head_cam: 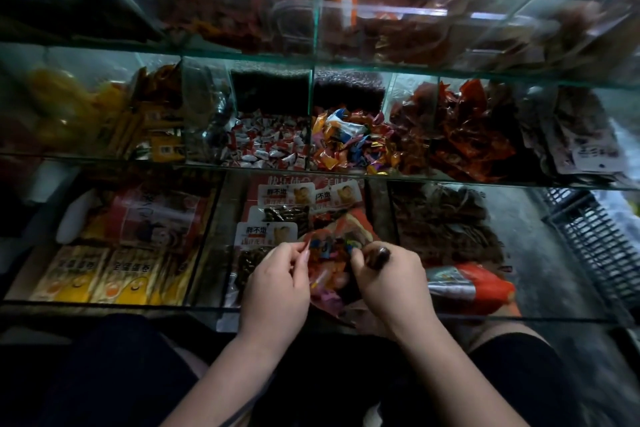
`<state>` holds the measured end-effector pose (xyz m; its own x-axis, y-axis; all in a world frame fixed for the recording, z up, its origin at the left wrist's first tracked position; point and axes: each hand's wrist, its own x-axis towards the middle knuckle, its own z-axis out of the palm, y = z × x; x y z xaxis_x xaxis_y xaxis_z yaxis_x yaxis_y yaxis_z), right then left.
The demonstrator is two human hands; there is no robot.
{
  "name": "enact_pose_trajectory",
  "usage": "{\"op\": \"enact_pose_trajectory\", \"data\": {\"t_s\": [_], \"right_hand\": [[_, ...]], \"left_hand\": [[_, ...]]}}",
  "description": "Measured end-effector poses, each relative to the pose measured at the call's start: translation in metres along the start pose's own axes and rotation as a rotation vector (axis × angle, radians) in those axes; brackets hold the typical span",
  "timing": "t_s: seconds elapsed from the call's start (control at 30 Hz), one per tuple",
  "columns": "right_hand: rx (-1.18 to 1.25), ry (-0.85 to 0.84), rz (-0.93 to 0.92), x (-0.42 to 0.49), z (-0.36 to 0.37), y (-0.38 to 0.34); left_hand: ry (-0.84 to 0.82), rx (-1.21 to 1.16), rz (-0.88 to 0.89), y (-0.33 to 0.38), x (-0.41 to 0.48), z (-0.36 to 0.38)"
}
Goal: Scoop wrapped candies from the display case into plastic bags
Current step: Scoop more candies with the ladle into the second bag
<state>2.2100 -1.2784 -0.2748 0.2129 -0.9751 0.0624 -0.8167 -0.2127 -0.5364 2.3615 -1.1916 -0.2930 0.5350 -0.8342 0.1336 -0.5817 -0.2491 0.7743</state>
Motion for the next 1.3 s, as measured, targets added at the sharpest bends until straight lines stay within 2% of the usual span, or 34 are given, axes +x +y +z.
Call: {"op": "enact_pose_trajectory", "data": {"t_s": [0.1, 0.27, 0.37, 0.5, 0.53, 0.6, 0.67, 0.73, 0.9, 1.0, 1.07, 1.2, 1.3], "right_hand": [[0.184, 0.04, 0.07, 0.004, 0.009, 0.014], [0.516, 0.084, 0.052, -0.022, 0.011, 0.03], [0.652, 0.17, 0.236, -0.019, 0.003, 0.037], [0.768, 0.164, 0.442, -0.018, -0.004, 0.042], [0.772, 0.154, 0.426, -0.018, -0.004, 0.042], [0.734, 0.127, 0.275, -0.017, 0.001, 0.041], [0.624, 0.047, 0.091, -0.018, 0.011, 0.032], [0.534, 0.0, 0.017, -0.019, 0.024, 0.024], [0.855, 0.122, 0.323, -0.011, 0.017, 0.032], [0.995, 0.132, 0.483, -0.018, 0.009, 0.042], [1.076, 0.118, 0.523, -0.024, 0.009, 0.042], [0.921, 0.121, 0.478, -0.025, 0.015, 0.045], [1.096, 0.113, 0.537, -0.025, 0.015, 0.046]], "left_hand": [[0.008, -0.012, -0.004, -0.002, 0.0, 0.001], [0.026, -0.031, -0.045, -0.006, 0.006, -0.003], [0.015, -0.031, -0.063, -0.005, 0.008, -0.003], [-0.003, -0.025, -0.069, -0.002, 0.006, 0.0], [-0.004, -0.027, -0.07, -0.002, 0.006, 0.0], [-0.007, -0.036, -0.076, -0.002, 0.006, 0.001], [-0.002, -0.048, -0.084, -0.001, 0.007, 0.001], [0.011, -0.056, -0.094, 0.001, 0.009, 0.0], [0.021, -0.047, -0.121, 0.0, 0.009, -0.006], [0.034, -0.054, -0.122, -0.001, 0.011, -0.008], [0.041, -0.047, -0.111, -0.001, 0.013, -0.007], [0.028, -0.031, -0.113, 0.003, 0.013, -0.006], [0.061, -0.016, -0.096, 0.002, 0.013, -0.008]]}}
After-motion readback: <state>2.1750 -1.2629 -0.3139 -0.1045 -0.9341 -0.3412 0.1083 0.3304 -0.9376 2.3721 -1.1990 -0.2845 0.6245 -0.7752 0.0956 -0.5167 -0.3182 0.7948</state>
